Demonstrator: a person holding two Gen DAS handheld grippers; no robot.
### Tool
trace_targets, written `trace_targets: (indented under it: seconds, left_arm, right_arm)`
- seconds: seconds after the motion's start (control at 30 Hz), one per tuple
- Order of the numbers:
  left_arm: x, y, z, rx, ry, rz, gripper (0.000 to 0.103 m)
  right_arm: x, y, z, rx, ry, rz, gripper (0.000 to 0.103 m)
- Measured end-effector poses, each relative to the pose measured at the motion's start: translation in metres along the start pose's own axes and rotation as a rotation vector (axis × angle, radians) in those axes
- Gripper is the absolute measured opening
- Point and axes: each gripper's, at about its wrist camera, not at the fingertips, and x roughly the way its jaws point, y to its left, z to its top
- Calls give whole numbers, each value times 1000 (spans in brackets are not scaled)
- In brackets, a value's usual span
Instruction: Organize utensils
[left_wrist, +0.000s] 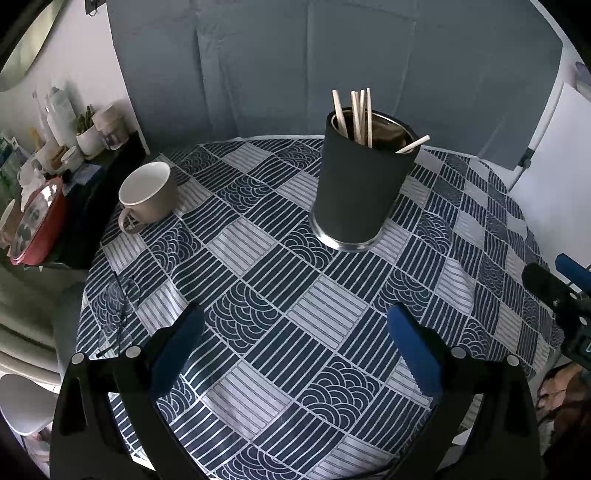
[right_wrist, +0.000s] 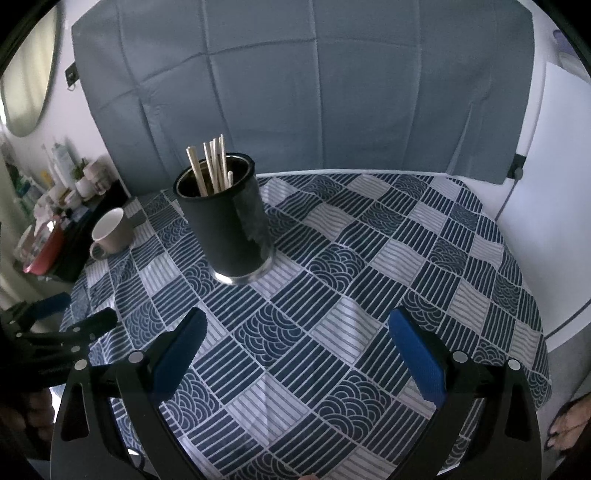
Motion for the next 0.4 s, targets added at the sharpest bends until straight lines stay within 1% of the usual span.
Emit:
trace_targets:
  seconds: [0.4]
  left_arm:
    - [2,-6,5,27,-4,5,97]
  right_arm:
    - [4,-4,3,14,4,-3,95]
